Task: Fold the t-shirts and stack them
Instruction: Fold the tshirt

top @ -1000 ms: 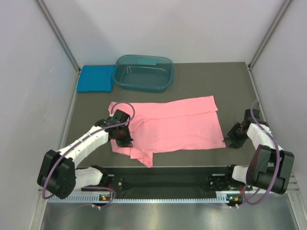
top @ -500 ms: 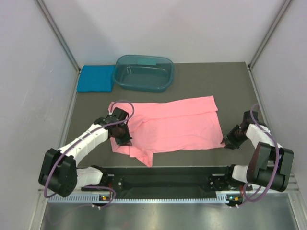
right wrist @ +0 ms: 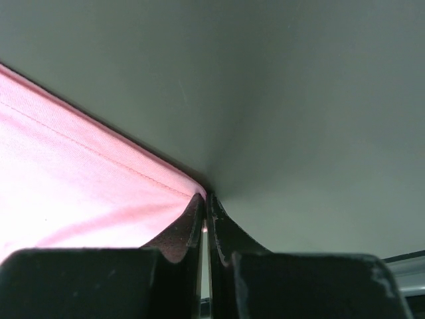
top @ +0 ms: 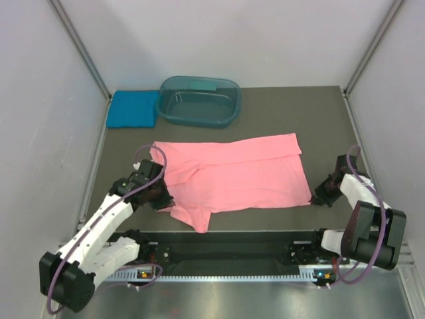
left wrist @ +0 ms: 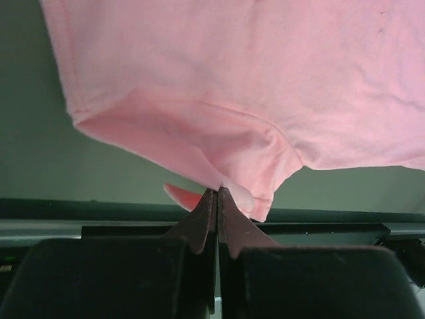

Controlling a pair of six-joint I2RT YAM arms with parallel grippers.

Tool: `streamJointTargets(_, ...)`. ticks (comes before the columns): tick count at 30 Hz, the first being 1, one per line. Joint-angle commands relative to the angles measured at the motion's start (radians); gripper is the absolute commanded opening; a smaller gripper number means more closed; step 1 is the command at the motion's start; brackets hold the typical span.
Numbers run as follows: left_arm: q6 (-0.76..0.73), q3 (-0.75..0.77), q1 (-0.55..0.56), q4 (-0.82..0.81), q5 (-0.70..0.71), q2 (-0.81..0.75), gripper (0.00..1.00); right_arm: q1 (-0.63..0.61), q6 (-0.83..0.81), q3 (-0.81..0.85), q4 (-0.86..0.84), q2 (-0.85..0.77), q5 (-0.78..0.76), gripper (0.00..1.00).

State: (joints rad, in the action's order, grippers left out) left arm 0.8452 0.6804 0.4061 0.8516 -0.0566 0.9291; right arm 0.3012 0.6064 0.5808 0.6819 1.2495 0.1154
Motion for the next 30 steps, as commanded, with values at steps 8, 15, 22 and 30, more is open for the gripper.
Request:
streamJointTargets(8,0.091,0.016,-0.006,0.211,0.086,-0.187,0.00,-0.051,-0.013,-0.006,0.021,-0.010,-0.095,0.00)
streamJointTargets(15,0.091,0.079,-0.006,0.333,0.130,-0.225,0.00,-0.070,-0.005,-0.001,0.027,-0.010,-0.109,0.00)
streamJointTargets(22,0.092,0.099,-0.006,0.386,0.155,-0.237,0.00,-0.070,0.007,0.002,0.027,-0.004,-0.145,0.00)
streamJointTargets(30,0.077,0.108,-0.006,0.388,0.161,-0.228,0.00,-0.068,0.018,0.008,0.031,0.007,-0.177,0.00)
